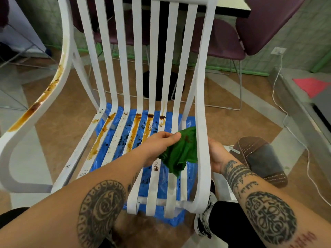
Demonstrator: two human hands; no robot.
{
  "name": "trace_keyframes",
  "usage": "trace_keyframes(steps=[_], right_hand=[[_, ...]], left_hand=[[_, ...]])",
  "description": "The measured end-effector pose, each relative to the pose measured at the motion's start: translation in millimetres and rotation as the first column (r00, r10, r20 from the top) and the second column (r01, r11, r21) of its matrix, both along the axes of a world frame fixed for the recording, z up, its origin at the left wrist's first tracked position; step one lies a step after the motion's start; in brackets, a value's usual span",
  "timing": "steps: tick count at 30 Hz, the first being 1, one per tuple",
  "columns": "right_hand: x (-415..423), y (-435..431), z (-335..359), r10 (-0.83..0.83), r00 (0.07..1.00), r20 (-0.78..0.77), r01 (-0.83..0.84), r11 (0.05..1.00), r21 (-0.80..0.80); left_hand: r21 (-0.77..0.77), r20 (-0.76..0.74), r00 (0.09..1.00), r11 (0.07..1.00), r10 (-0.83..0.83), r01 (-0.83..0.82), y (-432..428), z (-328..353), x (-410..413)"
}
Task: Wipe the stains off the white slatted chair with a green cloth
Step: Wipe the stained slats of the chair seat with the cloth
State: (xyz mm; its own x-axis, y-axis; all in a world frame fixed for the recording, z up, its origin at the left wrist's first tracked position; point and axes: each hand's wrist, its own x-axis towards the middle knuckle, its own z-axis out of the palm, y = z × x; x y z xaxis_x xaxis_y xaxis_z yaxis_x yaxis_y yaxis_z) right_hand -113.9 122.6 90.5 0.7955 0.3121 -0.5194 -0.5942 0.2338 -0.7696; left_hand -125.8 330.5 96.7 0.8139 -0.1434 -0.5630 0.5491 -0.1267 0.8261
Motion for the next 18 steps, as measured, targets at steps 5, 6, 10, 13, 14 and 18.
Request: trace_keyframes(steps=[5,6,10,13,14,18], right_hand=[[4.0,-0.9,1.3,-0.019,1.0,0.001,0.019,0.989,-0.144],[5.5,-1.9,2.8,-0.026,1.0,0.012,0.028,0.98,-0.199],[18.8,-9.9,18.9,-0.169,0.979,0.11,0.194,0.937,-0.291],[28.8,-8.3,44.6,-0.236,0.939,0.249,0.305,0.906,-0.292],[30.9,-3.9,53.4,-0.217,0.925,0.312,0.317,0.892,-0.321],[24.5,22.6,89.4,0.112,0.761,0.638,0.401,0.692,-0.6]], left_hand=[[0.072,-0.077,0.995,0.995,-0.062,0.067,16.3,14.4,0.5],[0.05,-0.074,0.997,0.998,-0.035,0.039,20.7,18.3,0.1],[-0.073,0.026,0.994,0.992,0.102,-0.099,36.8,36.3,-2.3],[-0.086,0.143,0.967,0.976,0.211,-0.201,48.6,53.4,-3.4],[-0.081,0.174,0.953,0.968,0.246,-0.235,52.0,57.7,-2.4],[-0.022,0.268,0.918,0.954,0.293,-0.298,63.5,79.3,-4.1]])
